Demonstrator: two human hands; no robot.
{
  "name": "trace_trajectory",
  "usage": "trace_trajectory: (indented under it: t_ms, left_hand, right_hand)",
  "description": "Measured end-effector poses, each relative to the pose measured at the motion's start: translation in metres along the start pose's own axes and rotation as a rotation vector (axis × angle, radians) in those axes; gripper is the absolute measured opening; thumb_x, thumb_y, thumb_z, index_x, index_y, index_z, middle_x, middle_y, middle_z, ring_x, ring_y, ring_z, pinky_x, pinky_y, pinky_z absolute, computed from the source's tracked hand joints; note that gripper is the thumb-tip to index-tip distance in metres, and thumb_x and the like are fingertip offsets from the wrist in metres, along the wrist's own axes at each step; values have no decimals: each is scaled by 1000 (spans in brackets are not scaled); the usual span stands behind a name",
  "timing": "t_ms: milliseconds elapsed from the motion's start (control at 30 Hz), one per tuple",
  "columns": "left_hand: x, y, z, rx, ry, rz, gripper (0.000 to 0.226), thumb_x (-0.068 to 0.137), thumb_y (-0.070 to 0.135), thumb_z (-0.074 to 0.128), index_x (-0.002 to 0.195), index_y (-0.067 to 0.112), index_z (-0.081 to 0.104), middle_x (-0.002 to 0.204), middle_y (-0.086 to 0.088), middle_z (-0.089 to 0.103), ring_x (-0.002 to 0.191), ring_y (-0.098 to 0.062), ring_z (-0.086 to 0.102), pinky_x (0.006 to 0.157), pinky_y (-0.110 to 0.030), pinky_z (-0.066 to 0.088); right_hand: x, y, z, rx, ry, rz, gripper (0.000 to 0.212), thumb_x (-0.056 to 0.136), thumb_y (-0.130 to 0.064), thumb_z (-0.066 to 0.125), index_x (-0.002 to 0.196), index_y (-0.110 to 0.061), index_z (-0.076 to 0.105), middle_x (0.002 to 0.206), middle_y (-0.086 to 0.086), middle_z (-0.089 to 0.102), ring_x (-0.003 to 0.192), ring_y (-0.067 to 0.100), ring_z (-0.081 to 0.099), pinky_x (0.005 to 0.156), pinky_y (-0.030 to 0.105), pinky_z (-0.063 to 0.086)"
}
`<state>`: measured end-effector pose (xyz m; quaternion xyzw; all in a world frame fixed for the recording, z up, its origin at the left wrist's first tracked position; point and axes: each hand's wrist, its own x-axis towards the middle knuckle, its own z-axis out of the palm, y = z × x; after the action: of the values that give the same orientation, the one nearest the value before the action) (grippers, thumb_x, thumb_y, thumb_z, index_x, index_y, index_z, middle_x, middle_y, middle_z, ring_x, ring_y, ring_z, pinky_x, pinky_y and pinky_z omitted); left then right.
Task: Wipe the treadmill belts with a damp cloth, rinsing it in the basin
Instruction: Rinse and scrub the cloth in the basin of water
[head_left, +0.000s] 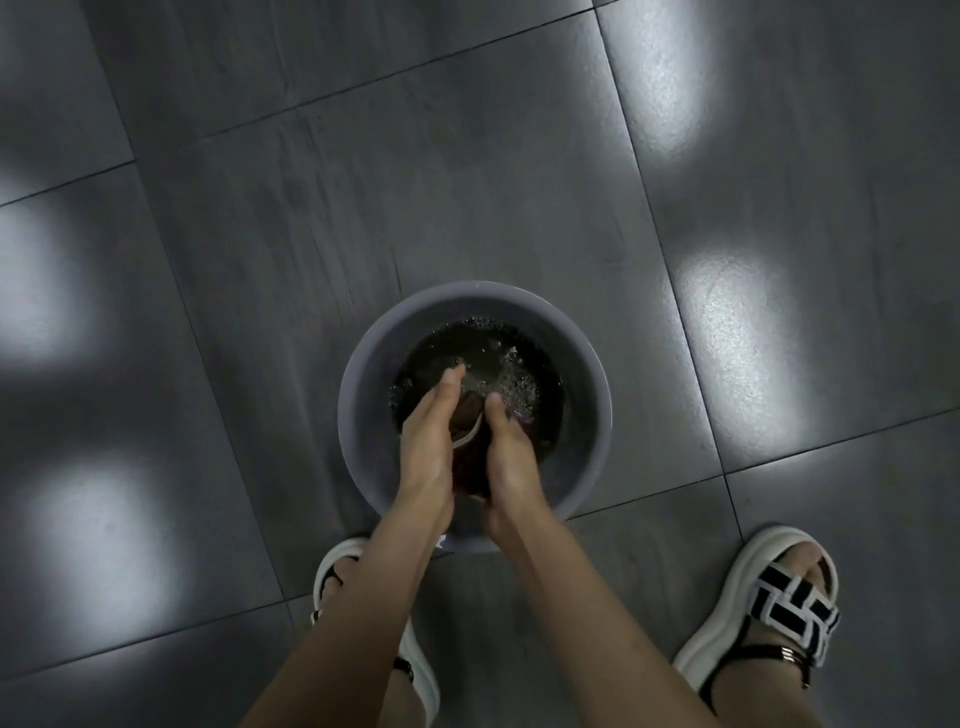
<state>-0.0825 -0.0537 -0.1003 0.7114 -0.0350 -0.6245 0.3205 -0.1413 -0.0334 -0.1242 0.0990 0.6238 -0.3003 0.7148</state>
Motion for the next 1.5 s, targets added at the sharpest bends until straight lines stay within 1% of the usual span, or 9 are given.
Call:
trace_trajectory:
  t_ms: [100, 267, 467, 667, 867, 1133, 1267, 1400, 1500]
  left_hand:
    - [-6, 0, 1, -25, 62, 75, 32, 86, 47, 58, 100, 23, 73, 96, 4, 74, 96, -13, 68, 90, -35, 52]
    - [-13, -4, 5, -86, 134, 80, 30, 88, 42, 60, 85, 14, 69, 79, 3, 74, 78, -10, 70, 65, -22, 55]
    - [-19, -1, 13, -91, 188, 21, 29, 96, 40, 49, 106, 16, 61, 89, 2, 69, 79, -8, 67, 60, -16, 53]
    - [-18, 2, 16, -16, 174, -13, 24, 100, 30, 43, 105, 14, 60, 94, -6, 67, 87, -16, 64, 66, -24, 52]
    - [-17, 2, 17, 40, 185, -36, 26, 100, 23, 42, 88, 12, 63, 84, -6, 66, 80, -18, 63, 66, -26, 51]
    - [-15, 6, 12, 75, 248, -166, 29, 96, 14, 41, 71, 9, 55, 71, -6, 57, 64, -18, 55, 53, -26, 46]
    - [-12, 10, 10, 92, 289, -246, 21, 96, 15, 42, 88, 5, 58, 77, -9, 59, 66, -20, 56, 54, -27, 46]
    - [-15, 11, 9, 96, 278, -269, 21, 97, 16, 44, 101, 3, 60, 78, -9, 60, 67, -21, 57, 56, -29, 48]
    - [-20, 14, 4, 182, 176, -321, 34, 98, 41, 44, 105, 10, 57, 86, -9, 62, 75, -23, 60, 63, -34, 49]
  right_hand:
    - [-9, 4, 9, -119, 57, -135, 25, 98, -33, 46, 103, -18, 65, 100, 4, 70, 96, 16, 66, 94, 39, 50]
    - [-14, 7, 13, -377, 180, -332, 27, 93, -45, 48, 89, -25, 67, 87, -3, 72, 87, 11, 67, 87, 39, 52]
    - [-20, -1, 0, -528, 203, -467, 29, 99, -30, 41, 79, -20, 60, 73, -10, 63, 68, -3, 57, 63, 6, 42]
    - [-21, -4, -3, -589, 219, -514, 35, 98, -21, 42, 66, -17, 56, 66, -1, 61, 61, 8, 57, 59, 20, 43]
    - [-20, -3, -4, -621, 260, -512, 34, 93, -15, 47, 59, -17, 52, 60, -1, 57, 56, 8, 53, 54, 22, 42]
    - [-22, -1, -9, -803, 148, -662, 40, 89, -11, 50, 50, -19, 42, 49, -3, 46, 45, 7, 41, 47, 20, 33]
    - [-20, 2, -9, -921, 137, -755, 41, 90, -14, 49, 51, -20, 37, 50, -4, 43, 46, 6, 39, 47, 17, 27]
    - [-19, 9, -11, -988, 170, -890, 34, 95, -25, 42, 63, -14, 47, 59, 7, 56, 51, 15, 48, 52, 22, 33]
    - [-23, 12, -17, -965, 176, -709, 35, 100, -34, 38, 74, -15, 50, 72, 2, 61, 67, 16, 57, 63, 26, 39]
